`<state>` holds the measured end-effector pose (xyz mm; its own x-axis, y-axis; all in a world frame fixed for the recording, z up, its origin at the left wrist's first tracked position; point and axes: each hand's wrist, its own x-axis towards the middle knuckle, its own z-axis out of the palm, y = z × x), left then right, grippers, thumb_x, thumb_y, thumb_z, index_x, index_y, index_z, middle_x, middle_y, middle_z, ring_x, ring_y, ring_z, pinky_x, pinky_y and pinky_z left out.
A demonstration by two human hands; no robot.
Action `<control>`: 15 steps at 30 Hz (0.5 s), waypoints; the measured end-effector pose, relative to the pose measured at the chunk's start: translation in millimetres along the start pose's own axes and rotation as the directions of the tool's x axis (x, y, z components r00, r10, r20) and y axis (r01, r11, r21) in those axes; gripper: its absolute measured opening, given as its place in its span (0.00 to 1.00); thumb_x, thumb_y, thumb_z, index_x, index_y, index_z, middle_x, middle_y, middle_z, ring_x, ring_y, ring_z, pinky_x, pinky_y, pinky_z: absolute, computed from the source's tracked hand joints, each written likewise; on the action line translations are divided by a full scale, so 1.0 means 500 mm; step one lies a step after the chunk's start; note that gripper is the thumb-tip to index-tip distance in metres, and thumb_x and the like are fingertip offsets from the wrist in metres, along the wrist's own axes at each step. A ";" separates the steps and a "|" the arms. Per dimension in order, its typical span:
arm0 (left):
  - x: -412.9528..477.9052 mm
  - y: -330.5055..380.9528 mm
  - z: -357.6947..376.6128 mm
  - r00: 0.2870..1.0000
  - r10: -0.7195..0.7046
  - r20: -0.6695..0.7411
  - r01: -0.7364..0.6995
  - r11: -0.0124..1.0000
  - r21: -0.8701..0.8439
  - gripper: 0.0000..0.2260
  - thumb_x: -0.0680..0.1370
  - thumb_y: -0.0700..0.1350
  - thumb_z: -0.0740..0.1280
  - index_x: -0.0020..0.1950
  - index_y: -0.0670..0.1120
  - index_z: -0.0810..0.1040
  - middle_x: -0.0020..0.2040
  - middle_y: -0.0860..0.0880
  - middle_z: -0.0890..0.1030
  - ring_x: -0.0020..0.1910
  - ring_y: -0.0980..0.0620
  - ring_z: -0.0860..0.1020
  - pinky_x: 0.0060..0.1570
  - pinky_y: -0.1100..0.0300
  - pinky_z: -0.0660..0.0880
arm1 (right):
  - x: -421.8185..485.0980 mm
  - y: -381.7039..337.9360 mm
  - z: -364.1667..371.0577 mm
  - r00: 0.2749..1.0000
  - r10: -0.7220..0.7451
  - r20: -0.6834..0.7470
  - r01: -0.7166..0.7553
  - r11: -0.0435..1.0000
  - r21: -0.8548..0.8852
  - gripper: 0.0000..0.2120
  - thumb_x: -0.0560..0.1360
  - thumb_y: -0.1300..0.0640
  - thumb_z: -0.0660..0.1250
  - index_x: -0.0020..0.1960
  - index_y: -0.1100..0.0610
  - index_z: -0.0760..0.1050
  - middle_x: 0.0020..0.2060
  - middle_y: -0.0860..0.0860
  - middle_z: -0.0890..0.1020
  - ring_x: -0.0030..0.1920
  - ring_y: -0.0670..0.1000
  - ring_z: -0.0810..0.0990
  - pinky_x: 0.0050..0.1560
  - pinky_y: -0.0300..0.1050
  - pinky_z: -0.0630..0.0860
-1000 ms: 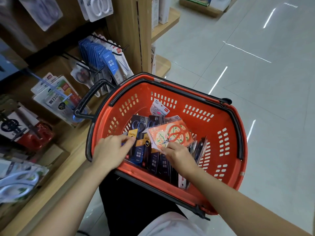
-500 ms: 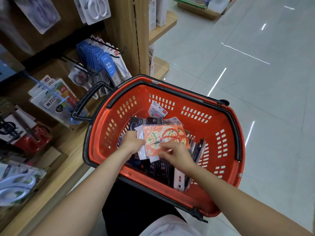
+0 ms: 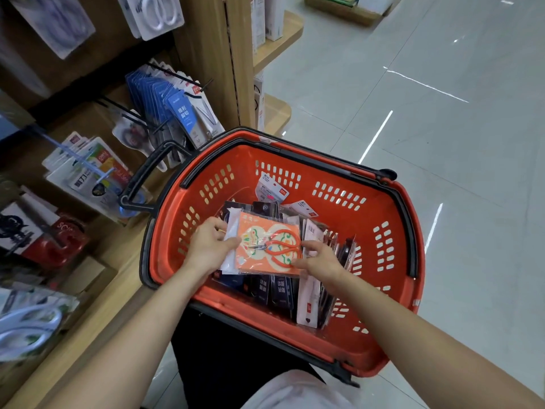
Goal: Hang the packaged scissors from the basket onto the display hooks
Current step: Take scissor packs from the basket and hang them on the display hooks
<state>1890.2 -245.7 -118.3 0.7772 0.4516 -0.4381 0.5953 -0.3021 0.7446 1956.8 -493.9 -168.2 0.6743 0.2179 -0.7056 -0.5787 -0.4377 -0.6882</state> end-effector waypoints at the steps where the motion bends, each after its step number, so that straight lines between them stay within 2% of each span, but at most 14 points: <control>1: 0.000 -0.003 0.005 1.000 0.023 -0.004 -0.023 1.000 -0.019 0.13 0.75 0.41 0.78 0.54 0.46 0.77 0.51 0.44 0.84 0.44 0.49 0.83 0.43 0.50 0.81 | -0.001 -0.002 -0.003 1.000 -0.008 -0.011 0.008 1.000 -0.014 0.30 0.74 0.64 0.76 0.73 0.58 0.71 0.66 0.54 0.78 0.58 0.53 0.83 0.48 0.46 0.84; 3: 0.000 -0.007 0.006 0.995 0.091 -0.038 -0.090 0.996 0.012 0.12 0.75 0.40 0.78 0.53 0.50 0.79 0.51 0.48 0.87 0.48 0.48 0.86 0.49 0.45 0.83 | -0.001 -0.005 -0.016 0.998 -0.036 -0.044 0.034 0.998 -0.046 0.27 0.75 0.63 0.76 0.71 0.58 0.72 0.66 0.55 0.77 0.62 0.53 0.79 0.50 0.44 0.80; 5: -0.008 -0.004 -0.001 0.983 0.174 -0.050 -0.171 0.984 0.056 0.08 0.77 0.41 0.76 0.51 0.52 0.82 0.50 0.54 0.87 0.51 0.52 0.85 0.52 0.47 0.83 | -0.001 -0.009 -0.034 0.998 -0.034 -0.059 0.030 0.998 -0.062 0.28 0.74 0.61 0.78 0.71 0.57 0.71 0.64 0.56 0.79 0.61 0.54 0.79 0.55 0.48 0.78; 7: -0.022 0.007 -0.011 0.969 0.247 -0.032 -0.246 0.969 0.031 0.06 0.79 0.40 0.74 0.50 0.52 0.84 0.47 0.57 0.87 0.50 0.55 0.86 0.49 0.53 0.82 | -0.007 -0.022 -0.049 0.994 -0.078 -0.070 0.065 0.984 -0.166 0.35 0.72 0.55 0.80 0.74 0.56 0.67 0.63 0.56 0.79 0.60 0.54 0.80 0.59 0.52 0.79; 9: -0.035 0.021 -0.025 0.957 0.290 0.003 -0.289 0.956 -0.053 0.07 0.80 0.37 0.71 0.50 0.50 0.84 0.45 0.56 0.87 0.47 0.53 0.86 0.43 0.53 0.82 | -0.011 -0.042 -0.056 0.972 -0.222 -0.078 0.180 0.916 -0.359 0.44 0.69 0.50 0.82 0.78 0.54 0.63 0.68 0.54 0.75 0.67 0.54 0.75 0.65 0.56 0.77; 11: -0.042 0.036 -0.044 0.944 0.326 0.040 -0.316 0.935 -0.163 0.10 0.80 0.35 0.70 0.49 0.50 0.84 0.45 0.53 0.87 0.45 0.51 0.86 0.40 0.51 0.83 | -0.021 -0.074 -0.051 0.916 -0.401 0.011 0.354 0.795 -0.493 0.50 0.67 0.45 0.83 0.80 0.50 0.59 0.75 0.51 0.68 0.75 0.54 0.65 0.72 0.61 0.68; 13: -0.045 0.054 -0.063 0.927 0.371 0.058 -0.354 0.914 -0.198 0.10 0.80 0.34 0.71 0.47 0.50 0.84 0.42 0.52 0.86 0.41 0.53 0.83 0.37 0.58 0.80 | -0.028 -0.107 -0.037 0.854 -0.496 0.159 0.497 0.687 -0.530 0.51 0.65 0.39 0.81 0.80 0.44 0.59 0.77 0.47 0.65 0.77 0.53 0.59 0.75 0.62 0.61; 14: -0.049 0.065 -0.072 0.918 0.392 0.057 -0.373 0.905 -0.205 0.09 0.80 0.34 0.71 0.46 0.48 0.83 0.40 0.52 0.85 0.39 0.53 0.82 0.36 0.60 0.77 | -0.027 -0.123 -0.028 0.832 -0.507 0.226 0.544 0.665 -0.511 0.49 0.64 0.37 0.81 0.79 0.44 0.62 0.76 0.46 0.68 0.77 0.52 0.63 0.76 0.62 0.63; 15: -0.054 0.077 -0.081 0.912 0.408 0.041 -0.392 0.897 -0.204 0.08 0.79 0.34 0.71 0.46 0.47 0.83 0.39 0.51 0.84 0.38 0.54 0.81 0.34 0.62 0.75 | -0.027 -0.138 -0.019 0.814 -0.510 0.279 0.579 0.672 -0.462 0.45 0.64 0.37 0.81 0.76 0.45 0.67 0.71 0.46 0.74 0.73 0.50 0.70 0.73 0.62 0.70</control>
<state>1883.8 -235.5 -57.6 0.9600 0.2546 -0.1164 0.1877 -0.2766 0.9425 1991.7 -474.7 -109.7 0.7155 0.6440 -0.2708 0.2139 -0.5709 -0.7927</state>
